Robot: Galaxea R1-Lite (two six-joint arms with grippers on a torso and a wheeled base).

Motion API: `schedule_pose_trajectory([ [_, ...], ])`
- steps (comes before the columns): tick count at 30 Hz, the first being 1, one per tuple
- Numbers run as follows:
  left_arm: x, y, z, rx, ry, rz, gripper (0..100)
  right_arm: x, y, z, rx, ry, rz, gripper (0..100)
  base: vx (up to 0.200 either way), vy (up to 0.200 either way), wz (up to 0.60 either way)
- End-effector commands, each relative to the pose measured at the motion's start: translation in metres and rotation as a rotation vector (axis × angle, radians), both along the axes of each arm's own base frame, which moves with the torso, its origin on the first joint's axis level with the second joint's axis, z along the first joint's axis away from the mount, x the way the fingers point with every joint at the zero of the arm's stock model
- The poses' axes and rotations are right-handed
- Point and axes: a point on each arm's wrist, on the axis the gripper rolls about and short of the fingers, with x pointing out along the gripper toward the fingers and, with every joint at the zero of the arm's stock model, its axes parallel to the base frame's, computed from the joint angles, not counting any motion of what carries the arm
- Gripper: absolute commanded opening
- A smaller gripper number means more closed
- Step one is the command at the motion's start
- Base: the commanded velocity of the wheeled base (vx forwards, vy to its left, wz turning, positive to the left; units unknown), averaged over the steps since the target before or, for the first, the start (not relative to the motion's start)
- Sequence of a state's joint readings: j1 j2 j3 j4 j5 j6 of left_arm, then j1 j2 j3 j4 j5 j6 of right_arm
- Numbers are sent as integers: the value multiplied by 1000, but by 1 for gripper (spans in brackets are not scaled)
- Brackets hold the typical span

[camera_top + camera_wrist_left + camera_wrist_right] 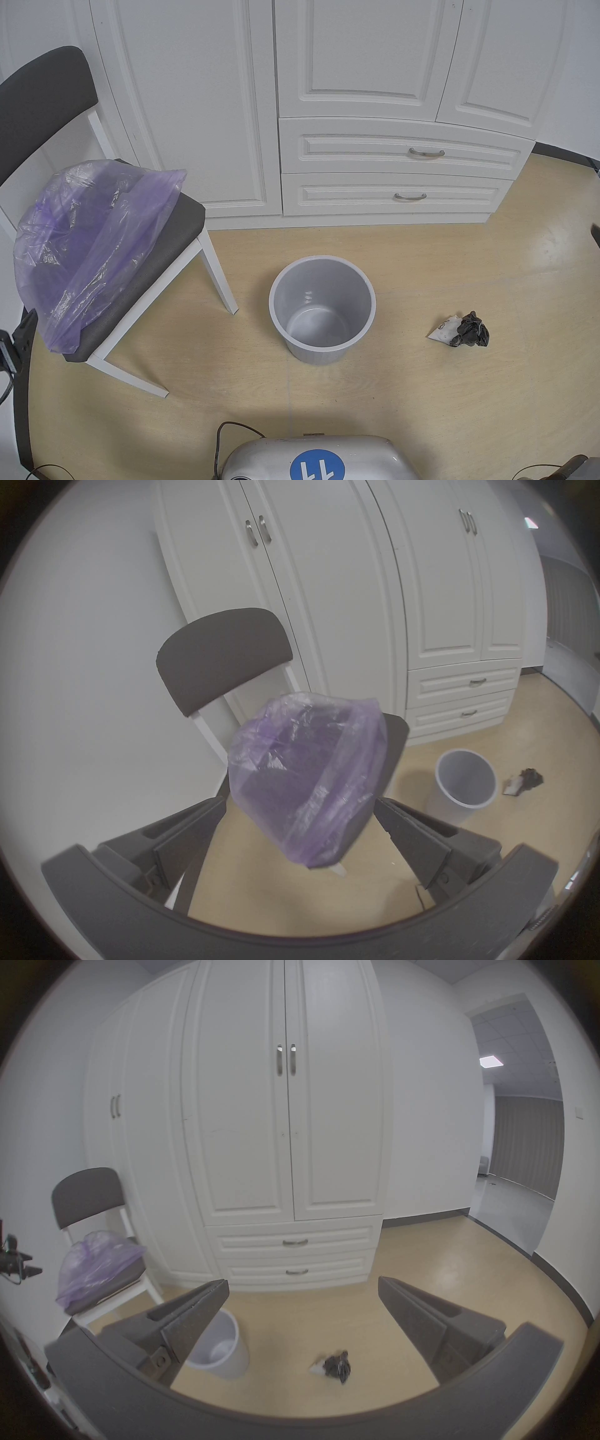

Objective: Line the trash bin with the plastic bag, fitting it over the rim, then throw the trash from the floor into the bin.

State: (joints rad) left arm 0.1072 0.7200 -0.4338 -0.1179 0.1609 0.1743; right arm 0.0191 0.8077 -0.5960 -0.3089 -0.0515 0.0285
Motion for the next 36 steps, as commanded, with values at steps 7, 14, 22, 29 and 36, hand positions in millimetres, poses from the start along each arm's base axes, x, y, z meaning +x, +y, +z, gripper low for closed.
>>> schedule_pose_trajectory([
  [7,35,14,-68,100,317,18,100,88,15,-42,63,200,84,100,0,0,0],
  [14,55,20,-78,64,405,23,100,89,25,-48,58,226,149,100,0,0,0],
  [22,77,29,-88,-20,419,74,100,87,35,-51,52,240,208,100,0,0,0],
  [29,92,55,-96,-51,369,194,100,82,47,-54,60,253,277,100,0,0,0],
  [36,75,99,-82,-41,261,292,100,81,47,-53,61,248,280,100,0,0,0],
])
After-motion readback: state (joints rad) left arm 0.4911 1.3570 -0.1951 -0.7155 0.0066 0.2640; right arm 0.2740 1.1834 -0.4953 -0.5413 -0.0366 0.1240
